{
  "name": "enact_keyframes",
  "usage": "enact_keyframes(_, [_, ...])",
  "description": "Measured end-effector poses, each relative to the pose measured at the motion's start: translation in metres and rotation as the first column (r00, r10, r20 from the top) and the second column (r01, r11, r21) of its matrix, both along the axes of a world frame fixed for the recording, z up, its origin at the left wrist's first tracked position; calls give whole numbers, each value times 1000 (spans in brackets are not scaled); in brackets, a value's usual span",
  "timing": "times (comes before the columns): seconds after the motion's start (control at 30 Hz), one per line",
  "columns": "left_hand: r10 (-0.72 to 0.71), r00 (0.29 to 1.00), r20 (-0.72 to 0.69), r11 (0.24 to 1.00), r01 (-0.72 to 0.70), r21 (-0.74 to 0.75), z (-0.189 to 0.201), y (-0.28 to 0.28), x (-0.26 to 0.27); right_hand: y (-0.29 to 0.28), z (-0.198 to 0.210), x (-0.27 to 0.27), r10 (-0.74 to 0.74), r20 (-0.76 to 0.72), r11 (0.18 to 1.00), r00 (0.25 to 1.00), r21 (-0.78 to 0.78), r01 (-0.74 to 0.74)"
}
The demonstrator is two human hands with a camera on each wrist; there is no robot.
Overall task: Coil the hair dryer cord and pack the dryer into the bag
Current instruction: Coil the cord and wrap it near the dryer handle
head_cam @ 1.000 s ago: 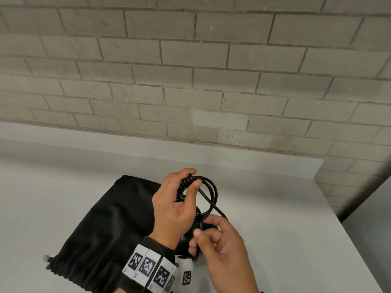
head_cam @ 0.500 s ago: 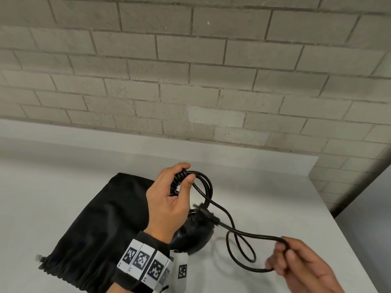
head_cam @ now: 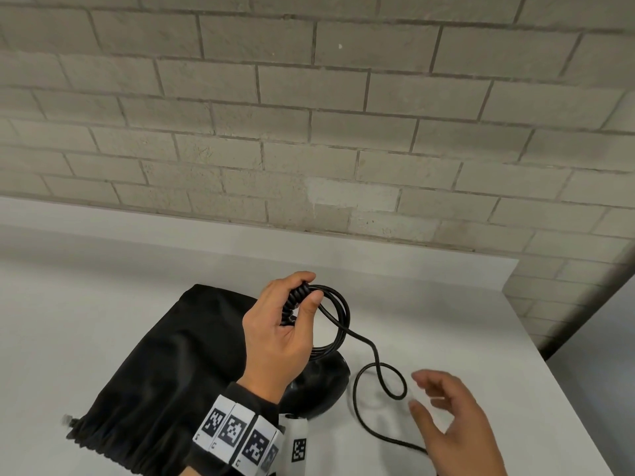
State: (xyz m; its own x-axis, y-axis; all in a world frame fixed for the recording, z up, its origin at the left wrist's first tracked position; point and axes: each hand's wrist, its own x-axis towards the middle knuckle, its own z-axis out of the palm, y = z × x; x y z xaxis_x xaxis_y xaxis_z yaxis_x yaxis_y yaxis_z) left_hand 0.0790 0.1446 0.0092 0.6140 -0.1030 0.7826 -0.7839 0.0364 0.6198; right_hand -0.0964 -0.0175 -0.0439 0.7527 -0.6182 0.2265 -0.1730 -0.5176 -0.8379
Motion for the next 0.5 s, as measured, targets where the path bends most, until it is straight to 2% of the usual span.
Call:
enact_keyframes(0.07, [-11, 1000, -4, 1000, 11, -3, 0, 0, -2, 12, 12, 8, -9, 88, 994, 996, -105, 18])
enact_keyframes(0.13, [-19, 1000, -7, 1000, 19, -8, 0, -1, -3, 25, 26, 15, 49, 133, 991, 990, -133, -31])
enact_keyframes(0.23, [-11, 1000, 10, 1000, 11, -1, 0, 0, -4, 38, 33, 23, 243, 35, 968, 969, -78, -240])
enact_keyframes(0.3, [-9, 1000, 12, 1000, 9, 0, 0, 0, -3, 43, 38, 27, 354, 35, 935, 935, -40, -352])
enact_keyframes(0.4, [20, 1000, 12, 1000, -20, 7, 0, -1, -2, 46, 55, 30, 324, 141, 944, 936, -111, -310])
enact_keyframes(0.5, [-2, 1000, -5, 1000, 2, 0, 1, 0, -2, 42, 80, 34, 317, 248, 920, 915, -315, -233])
